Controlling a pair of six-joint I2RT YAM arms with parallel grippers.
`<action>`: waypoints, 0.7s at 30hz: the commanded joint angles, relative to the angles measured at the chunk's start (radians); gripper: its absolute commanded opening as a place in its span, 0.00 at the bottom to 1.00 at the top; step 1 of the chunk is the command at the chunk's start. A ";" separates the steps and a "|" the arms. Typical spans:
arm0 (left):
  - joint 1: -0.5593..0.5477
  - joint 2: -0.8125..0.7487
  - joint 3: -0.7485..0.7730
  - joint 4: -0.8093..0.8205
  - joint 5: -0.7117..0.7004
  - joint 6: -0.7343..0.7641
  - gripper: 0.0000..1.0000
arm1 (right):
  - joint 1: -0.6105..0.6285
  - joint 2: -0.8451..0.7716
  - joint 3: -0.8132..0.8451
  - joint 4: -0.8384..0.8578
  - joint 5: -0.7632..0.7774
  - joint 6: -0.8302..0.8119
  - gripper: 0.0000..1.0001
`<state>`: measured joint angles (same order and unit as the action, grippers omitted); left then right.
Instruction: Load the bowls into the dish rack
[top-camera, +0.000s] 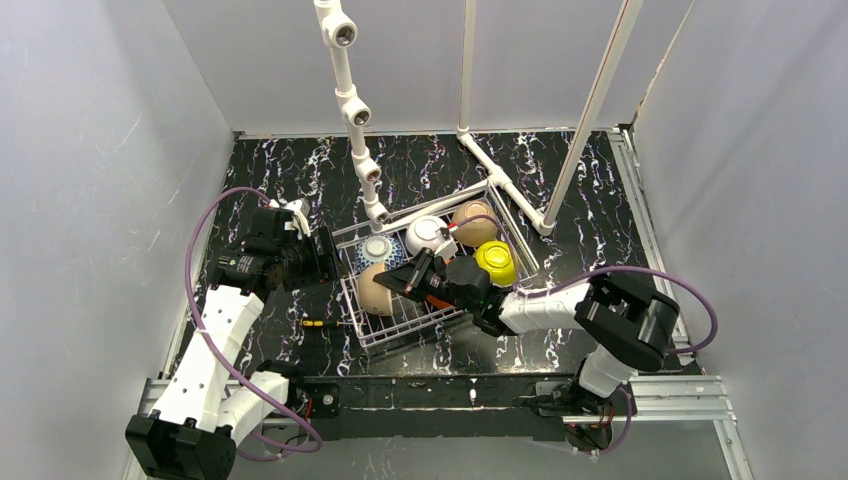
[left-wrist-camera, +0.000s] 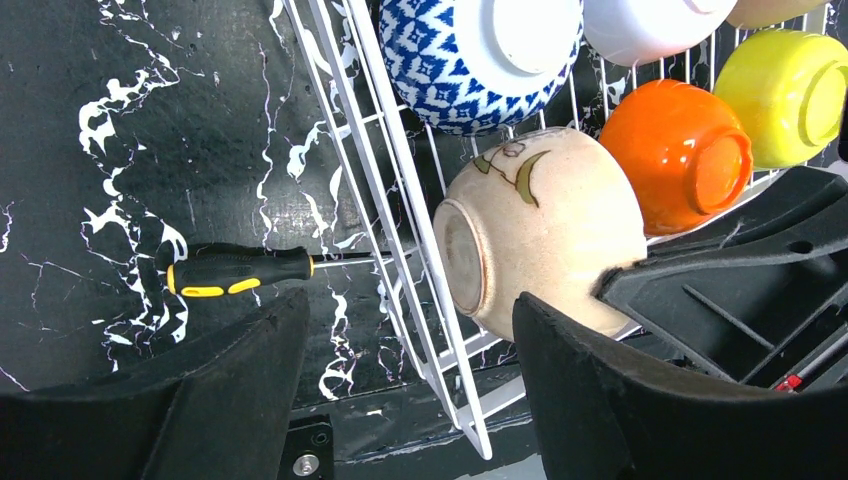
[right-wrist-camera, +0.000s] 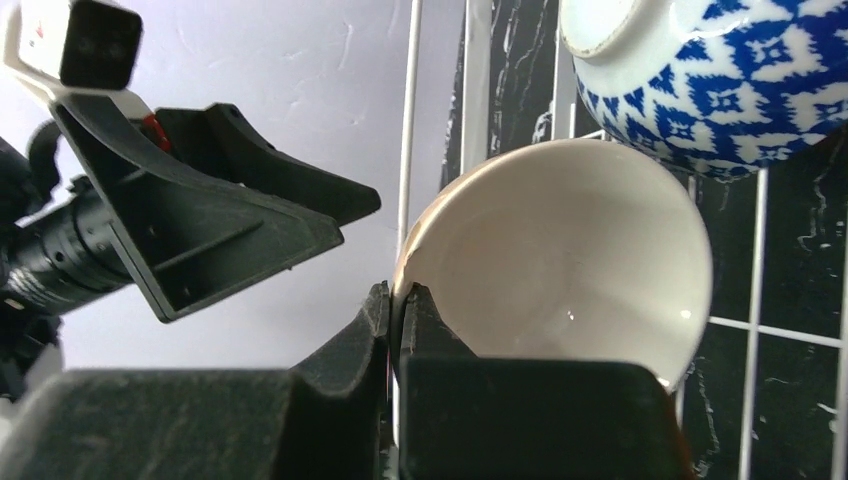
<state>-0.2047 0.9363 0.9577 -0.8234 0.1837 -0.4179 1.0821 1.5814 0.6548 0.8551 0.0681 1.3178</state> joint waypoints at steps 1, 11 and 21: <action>0.004 -0.016 0.016 -0.017 0.010 0.010 0.72 | 0.000 0.023 -0.005 0.269 0.004 0.152 0.01; 0.004 -0.013 0.012 -0.019 0.008 0.014 0.72 | 0.000 0.034 -0.068 0.293 0.021 0.256 0.01; 0.004 -0.008 0.031 -0.020 0.014 0.013 0.72 | 0.000 0.031 -0.104 0.214 0.034 0.302 0.16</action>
<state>-0.2047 0.9337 0.9585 -0.8234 0.1841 -0.4160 1.0824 1.6310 0.5602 1.0462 0.0689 1.5902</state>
